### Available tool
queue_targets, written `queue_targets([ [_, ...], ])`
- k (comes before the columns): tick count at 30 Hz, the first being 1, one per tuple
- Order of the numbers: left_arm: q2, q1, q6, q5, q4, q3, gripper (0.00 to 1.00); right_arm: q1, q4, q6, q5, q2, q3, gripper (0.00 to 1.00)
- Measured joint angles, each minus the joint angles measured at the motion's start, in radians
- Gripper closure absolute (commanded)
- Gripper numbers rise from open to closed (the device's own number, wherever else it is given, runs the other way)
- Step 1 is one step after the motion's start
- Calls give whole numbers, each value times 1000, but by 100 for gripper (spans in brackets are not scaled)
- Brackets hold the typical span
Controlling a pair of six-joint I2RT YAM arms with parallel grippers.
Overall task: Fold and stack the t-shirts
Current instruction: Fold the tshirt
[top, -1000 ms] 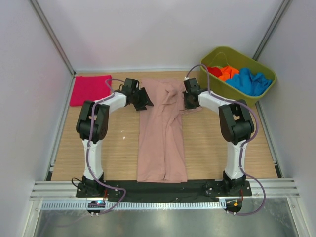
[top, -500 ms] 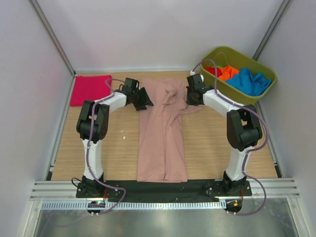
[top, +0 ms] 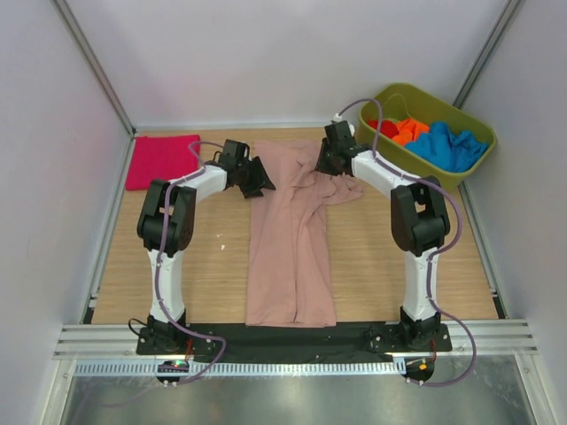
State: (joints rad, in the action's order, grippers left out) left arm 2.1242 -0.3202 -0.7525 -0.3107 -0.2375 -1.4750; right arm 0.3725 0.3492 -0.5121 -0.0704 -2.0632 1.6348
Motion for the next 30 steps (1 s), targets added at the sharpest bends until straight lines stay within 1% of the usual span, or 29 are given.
queue_targets([
  [4,0,0,0,0,0,0,47,8,-3,-36,24,-60,2,67],
  [12,1,0,0,-1,0,0,47,23,-6,-68,36,-126,13,66],
  [21,1,1,0,-3,1,0,47,37,-1,-66,-26,-167,57,62],
  [26,1,1,-2,-3,1,0,47,50,23,-60,-71,-183,86,65],
  [30,1,2,-3,-3,1,0,47,56,35,-57,-96,-190,97,71],
])
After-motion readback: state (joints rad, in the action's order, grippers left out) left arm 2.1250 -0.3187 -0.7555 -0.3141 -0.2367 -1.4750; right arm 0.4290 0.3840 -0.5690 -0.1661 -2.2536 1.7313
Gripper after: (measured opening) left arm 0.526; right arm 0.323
